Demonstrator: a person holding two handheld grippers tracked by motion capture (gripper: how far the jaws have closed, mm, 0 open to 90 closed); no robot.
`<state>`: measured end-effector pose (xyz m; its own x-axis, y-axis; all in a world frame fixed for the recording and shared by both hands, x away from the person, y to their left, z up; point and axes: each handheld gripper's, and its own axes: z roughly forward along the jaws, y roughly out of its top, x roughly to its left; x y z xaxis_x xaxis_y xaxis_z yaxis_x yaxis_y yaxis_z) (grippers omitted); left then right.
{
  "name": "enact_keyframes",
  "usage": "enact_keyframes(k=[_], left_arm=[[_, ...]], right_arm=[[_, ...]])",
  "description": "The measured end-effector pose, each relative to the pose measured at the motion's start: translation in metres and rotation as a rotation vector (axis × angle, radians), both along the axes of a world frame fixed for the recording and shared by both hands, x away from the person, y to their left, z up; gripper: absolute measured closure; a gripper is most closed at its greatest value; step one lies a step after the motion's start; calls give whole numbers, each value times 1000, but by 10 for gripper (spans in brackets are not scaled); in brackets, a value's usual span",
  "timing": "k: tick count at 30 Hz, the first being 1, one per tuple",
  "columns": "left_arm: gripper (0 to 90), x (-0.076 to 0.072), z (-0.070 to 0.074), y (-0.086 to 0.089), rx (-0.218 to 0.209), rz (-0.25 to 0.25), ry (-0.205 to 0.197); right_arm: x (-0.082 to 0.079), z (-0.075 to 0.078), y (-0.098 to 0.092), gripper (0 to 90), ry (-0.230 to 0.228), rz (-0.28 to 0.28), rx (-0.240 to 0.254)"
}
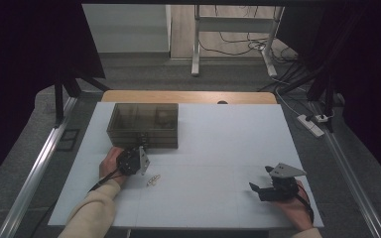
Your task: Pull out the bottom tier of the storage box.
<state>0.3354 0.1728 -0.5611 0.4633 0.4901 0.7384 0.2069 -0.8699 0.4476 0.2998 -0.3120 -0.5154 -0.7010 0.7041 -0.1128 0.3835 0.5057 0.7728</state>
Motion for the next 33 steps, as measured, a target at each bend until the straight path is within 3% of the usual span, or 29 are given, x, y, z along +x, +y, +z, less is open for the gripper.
enact_keyframes(k=[4, 7, 19, 33], left_arm=[[721, 1, -1, -1, 12, -15, -2], [720, 2, -3, -4, 50, -13, -13], [731, 2, -3, -4, 61, -9, -15], [754, 1, -5, -5, 110, -12, -39]], right_arm=[[0, 0, 0, 136, 0, -1, 0], [0, 0, 0, 136, 0, -1, -1], [0, 0, -1, 136, -3, -1, 3], [0, 0, 0, 136, 0, 1, -2]])
